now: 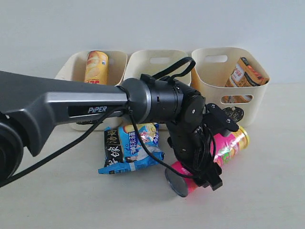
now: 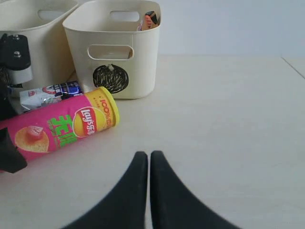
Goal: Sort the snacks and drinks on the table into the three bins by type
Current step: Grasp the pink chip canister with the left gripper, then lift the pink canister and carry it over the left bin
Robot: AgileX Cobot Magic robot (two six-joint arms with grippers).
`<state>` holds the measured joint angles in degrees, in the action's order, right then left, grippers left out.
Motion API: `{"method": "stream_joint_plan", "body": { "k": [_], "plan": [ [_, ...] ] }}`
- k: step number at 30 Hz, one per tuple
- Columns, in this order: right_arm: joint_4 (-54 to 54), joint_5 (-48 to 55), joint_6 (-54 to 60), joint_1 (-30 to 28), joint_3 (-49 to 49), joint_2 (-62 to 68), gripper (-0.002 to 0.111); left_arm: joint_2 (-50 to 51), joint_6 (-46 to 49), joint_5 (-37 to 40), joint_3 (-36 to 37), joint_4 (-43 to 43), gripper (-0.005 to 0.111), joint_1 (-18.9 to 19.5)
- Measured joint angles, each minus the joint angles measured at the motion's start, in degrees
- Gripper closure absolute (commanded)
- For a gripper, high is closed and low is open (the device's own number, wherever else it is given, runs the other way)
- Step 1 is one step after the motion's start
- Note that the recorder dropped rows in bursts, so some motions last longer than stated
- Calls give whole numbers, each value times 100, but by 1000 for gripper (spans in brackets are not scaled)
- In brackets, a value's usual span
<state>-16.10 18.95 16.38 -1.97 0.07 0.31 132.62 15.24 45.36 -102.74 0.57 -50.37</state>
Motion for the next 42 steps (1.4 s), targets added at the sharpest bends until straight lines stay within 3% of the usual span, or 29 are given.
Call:
{"method": "stream_joint_plan", "body": {
  "k": [4,15,35,39,42],
  "plan": [
    [0,0,0,0,0,0,108,0,-11,86,-26,14,103,0],
    [0,0,0,0,0,0,108,-255,-282,487,-178,28,102,0],
    [-229,0,0,0,0,0,108,-2562,-390,998,-178,-248,102,0],
    [-231,0,0,0,0,0,108,-2921,-707,998,-215,-107,102,196],
    [-231,0,0,0,0,0,108,-3100,-1085,988,-215,198,102,557]
  ]
}}
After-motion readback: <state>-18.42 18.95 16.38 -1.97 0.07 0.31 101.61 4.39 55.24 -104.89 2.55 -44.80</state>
